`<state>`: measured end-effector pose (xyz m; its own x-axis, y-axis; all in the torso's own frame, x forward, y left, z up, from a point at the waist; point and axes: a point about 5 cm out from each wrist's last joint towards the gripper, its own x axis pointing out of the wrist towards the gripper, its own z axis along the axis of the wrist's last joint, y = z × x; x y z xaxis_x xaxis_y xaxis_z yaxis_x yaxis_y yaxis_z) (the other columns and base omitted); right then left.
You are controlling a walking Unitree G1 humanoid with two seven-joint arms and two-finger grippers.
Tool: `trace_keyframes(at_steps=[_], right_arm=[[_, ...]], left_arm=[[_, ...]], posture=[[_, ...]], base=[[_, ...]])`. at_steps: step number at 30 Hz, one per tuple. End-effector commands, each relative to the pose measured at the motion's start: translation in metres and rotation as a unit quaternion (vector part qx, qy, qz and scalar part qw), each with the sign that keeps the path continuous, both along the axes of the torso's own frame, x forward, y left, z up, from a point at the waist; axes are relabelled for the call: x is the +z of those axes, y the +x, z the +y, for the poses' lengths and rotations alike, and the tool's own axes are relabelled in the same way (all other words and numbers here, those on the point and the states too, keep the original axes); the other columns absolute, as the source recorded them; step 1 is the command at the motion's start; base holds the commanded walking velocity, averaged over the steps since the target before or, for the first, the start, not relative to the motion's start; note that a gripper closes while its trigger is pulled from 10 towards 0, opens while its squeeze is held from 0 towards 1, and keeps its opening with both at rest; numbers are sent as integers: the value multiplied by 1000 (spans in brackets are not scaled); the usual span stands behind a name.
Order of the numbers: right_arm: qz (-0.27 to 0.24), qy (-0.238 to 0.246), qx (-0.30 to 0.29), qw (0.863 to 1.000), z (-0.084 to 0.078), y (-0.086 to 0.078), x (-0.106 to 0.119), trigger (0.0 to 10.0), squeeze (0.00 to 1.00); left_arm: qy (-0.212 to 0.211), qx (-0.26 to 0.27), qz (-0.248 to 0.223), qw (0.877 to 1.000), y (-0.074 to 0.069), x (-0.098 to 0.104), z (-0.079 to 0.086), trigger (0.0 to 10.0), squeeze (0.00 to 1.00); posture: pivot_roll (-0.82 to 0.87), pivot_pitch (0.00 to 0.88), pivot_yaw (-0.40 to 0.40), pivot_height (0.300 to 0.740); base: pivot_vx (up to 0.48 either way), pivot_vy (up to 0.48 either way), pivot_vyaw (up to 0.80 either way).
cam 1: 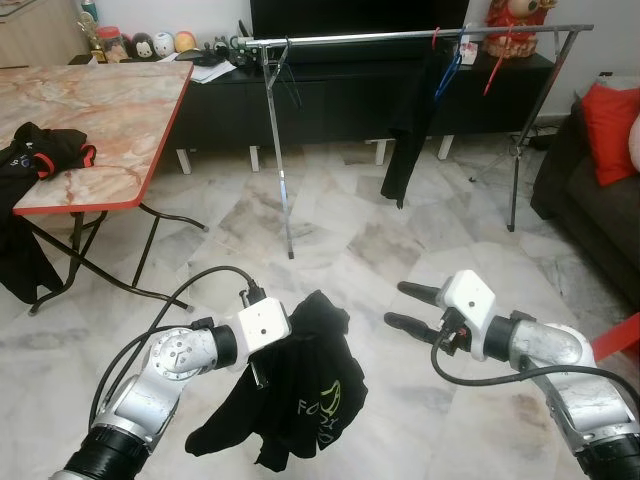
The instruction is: Hang hanger
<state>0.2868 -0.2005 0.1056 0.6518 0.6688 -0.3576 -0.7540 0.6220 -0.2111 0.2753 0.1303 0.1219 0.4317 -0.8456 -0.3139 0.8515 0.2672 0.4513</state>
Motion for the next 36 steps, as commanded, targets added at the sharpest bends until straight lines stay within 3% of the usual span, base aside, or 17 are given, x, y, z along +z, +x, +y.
trace_keyframes(at_steps=[1,6,8,10,13,16,17,19,20,22,23,24,25,29,32,36], right_arm=[[-6,4,-8,1000,-3,2,1,10000,0],[7,7,-4,1000,-7,-2,-6,10000,0],[16,6,6,1000,-7,-4,-10,10000,0],[18,6,9,1000,-7,-5,-11,10000,0],[31,7,21,999,-3,-9,-16,10000,0],[35,11,27,999,-1,-11,-18,10000,0],[36,12,30,999,1,-12,-19,10000,0],[37,13,33,999,2,-13,-20,10000,0],[37,16,40,998,5,-14,-20,10000,0],[38,17,45,998,6,-14,-20,10000,0],[37,27,56,997,12,-15,-19,10000,0],[32,33,63,997,15,-15,-18,10000,0],[32,33,63,997,15,-15,-18,10000,0],[21,35,60,997,16,-14,-16,10000,0],[11,34,53,998,14,-12,-15,10000,0],[6,35,53,998,14,-12,-13,10000,0]], left_arm=[[-2,-29,3,1000,-5,7,2,0,0],[38,-99,-8,994,-16,15,7,0,0],[65,-122,-63,988,-12,23,6,0,0],[75,-127,-78,986,-11,24,6,0,0],[127,-141,-189,964,3,34,1,0,0],[118,-141,-262,947,9,49,-7,0,0],[110,-139,-283,943,10,54,-9,2196,0],[104,-136,-303,938,11,59,-12,2196,0],[101,-127,-326,931,14,67,-13,7059,0],[100,-121,-340,927,16,72,-14,7059,0],[95,-109,-365,920,21,81,-13,10000,0],[88,-109,-399,906,24,88,-14,10000,0],[88,-109,-399,906,24,88,-14,10000,0],[100,-145,-428,886,20,90,-14,10000,0],[108,-162,-430,882,17,89,-11,10000,0],[90,-160,-441,879,14,93,-10,10000,0]], posture=[[-24,8,-18,740],[-24,8,-18,740],[-21,9,-18,740],[-21,9,-18,740],[-19,9,-17,740],[-21,10,-16,740],[-20,9,-16,740],[-18,8,-16,740],[-15,8,-17,740],[-15,8,-17,740],[-13,6,-18,740],[-12,4,-18,740],[-12,4,-18,740],[-9,0,-15,740],[-9,0,-16,740],[-9,0,-16,740]], base=[[0,0,0],[0,0,0],[0,0,0],[0,0,0],[0,0,0],[0,0,0],[0,0,0],[0,0,0],[0,0,0],[0,0,0],[0,0,0],[0,0,0],[0,0,0],[0,0,0],[0,0,0],[0,0,0]])
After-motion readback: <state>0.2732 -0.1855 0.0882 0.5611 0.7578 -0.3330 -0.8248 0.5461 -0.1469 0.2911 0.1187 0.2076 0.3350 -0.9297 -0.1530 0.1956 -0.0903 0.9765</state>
